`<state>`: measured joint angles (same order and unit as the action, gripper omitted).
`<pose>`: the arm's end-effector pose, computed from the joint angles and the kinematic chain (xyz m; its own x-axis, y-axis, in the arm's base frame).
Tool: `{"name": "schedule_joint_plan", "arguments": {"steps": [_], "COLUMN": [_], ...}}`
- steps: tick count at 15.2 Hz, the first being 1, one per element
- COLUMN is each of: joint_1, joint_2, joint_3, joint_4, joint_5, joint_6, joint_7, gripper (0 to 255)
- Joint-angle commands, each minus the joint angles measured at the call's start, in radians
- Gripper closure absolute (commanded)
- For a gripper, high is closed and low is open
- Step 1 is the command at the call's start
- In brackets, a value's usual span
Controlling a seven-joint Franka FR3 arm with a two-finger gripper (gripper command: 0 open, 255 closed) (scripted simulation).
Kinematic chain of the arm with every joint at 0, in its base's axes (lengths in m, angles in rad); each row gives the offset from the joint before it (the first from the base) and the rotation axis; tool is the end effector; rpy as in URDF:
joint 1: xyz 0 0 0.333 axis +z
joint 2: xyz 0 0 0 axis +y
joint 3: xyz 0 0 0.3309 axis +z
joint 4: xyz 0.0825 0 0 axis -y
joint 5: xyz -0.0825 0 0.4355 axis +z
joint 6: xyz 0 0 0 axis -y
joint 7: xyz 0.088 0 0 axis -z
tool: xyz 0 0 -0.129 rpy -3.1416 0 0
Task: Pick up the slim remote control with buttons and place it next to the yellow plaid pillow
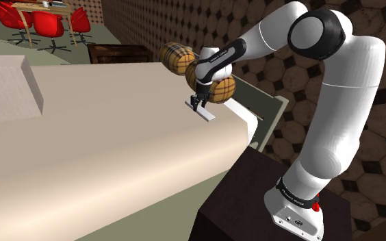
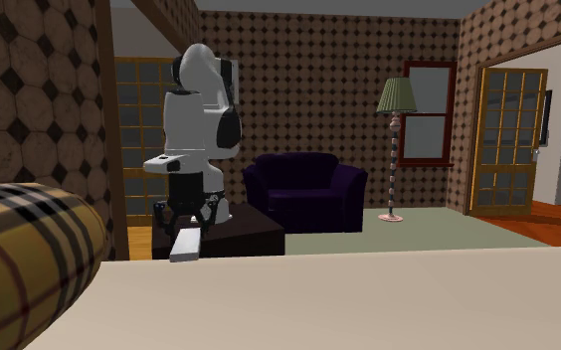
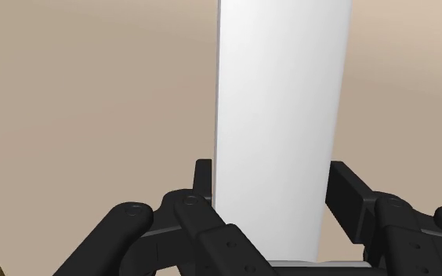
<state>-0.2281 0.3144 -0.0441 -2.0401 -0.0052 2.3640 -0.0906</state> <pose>0.6133 -0.1712 0.2452 0.9846 -0.1747 0.0081 -0.1748 -0.9844 0.0181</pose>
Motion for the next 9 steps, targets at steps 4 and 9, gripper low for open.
{"name": "schedule_joint_plan", "arguments": {"steps": [4, 9], "joint_1": [0.000, -0.001], "joint_2": [0.046, 0.095], "joint_3": [0.001, 0.002], "joint_4": [-0.012, -0.016], "joint_5": [0.002, 0.004], "joint_6": [0.058, 0.112], "joint_7": [0.000, 0.000], "gripper": [255, 255]}}
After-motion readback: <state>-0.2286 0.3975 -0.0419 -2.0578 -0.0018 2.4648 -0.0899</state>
